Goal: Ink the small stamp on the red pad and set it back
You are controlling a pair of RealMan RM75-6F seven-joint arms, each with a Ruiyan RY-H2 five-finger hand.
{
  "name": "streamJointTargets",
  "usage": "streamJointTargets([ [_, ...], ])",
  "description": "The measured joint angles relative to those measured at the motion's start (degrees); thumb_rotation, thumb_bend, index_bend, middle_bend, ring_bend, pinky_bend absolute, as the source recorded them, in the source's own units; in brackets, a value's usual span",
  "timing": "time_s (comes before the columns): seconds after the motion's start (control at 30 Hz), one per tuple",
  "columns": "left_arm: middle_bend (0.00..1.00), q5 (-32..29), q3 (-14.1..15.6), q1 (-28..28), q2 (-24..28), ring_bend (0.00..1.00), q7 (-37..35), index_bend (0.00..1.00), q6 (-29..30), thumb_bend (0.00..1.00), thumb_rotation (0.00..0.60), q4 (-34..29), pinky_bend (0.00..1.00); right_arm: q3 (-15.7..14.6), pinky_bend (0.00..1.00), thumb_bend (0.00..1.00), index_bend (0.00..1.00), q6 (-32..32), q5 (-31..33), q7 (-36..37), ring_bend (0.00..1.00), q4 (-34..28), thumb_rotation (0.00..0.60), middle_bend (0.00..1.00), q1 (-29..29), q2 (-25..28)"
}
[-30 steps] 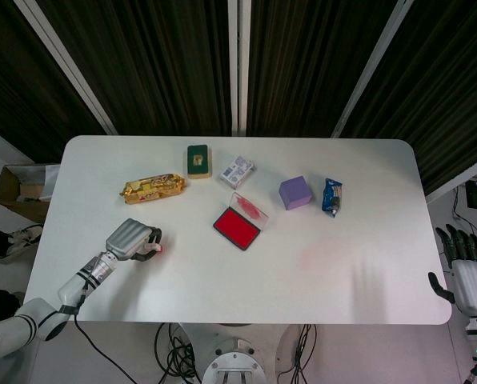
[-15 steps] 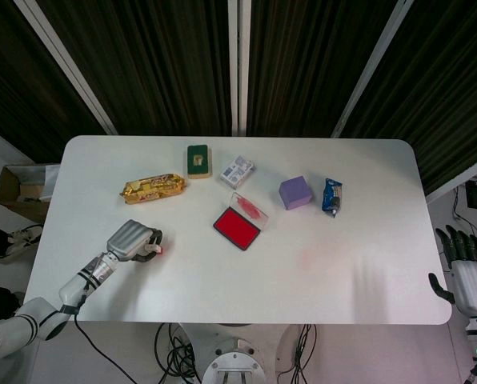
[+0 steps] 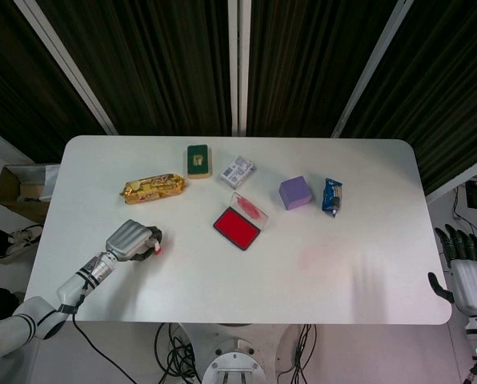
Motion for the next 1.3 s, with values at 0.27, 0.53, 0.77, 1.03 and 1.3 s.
streamJointTargets([
  [0.27, 0.42, 0.8, 0.35, 0.06, 0.57, 0.91, -0.62, 0.4, 0.19, 0.38, 0.6, -0.38, 0.95, 0.03, 0.0, 0.26, 0.0, 0.12, 0.1, -0.43, 0.0, -0.17, 0.6, 0.0, 0.0, 0.03],
  [0.53, 0.4, 1.39, 0.41, 0.14, 1.73, 0.91, -0.02, 0.39, 0.95, 0.38, 0.6, -1.72, 0.95, 0.01, 0.0, 0.26, 0.0, 0.27, 0.16, -0.33, 0.0, -0.1, 0.6, 0.0, -0.11, 0.12],
  [0.77, 0.4, 1.37, 0.62, 0.38, 3.43, 0.91, 1.28, 0.39, 0.77, 0.37, 0.6, -3.71, 0.95, -0.07, 0.0, 0.26, 0.0, -0.03, 0.19, -0.08, 0.0, 0.26, 0.6, 0.0, -0.02, -0.1],
  [1.03, 0.4, 1.1, 0.6, 0.96, 4.59, 0.91, 1.92, 0.38, 0.88, 0.38, 0.6, -5.05, 0.95, -0.08, 0.0, 0.26, 0.0, 0.08, 0.11, -0.05, 0.0, 0.4, 0.6, 0.0, -0.02, -0.21],
  [1.3, 0.34, 1.0, 0.7, 1.59, 7.54, 0.89, 2.2, 0.34, 1.8, 0.37, 0.6, -9.05, 0.95, -0.02, 0.0, 0.26, 0.0, 0.34, 0.59, 0.23, 0.0, 0.08, 0.6, 0.0, -0.34, 0.4],
])
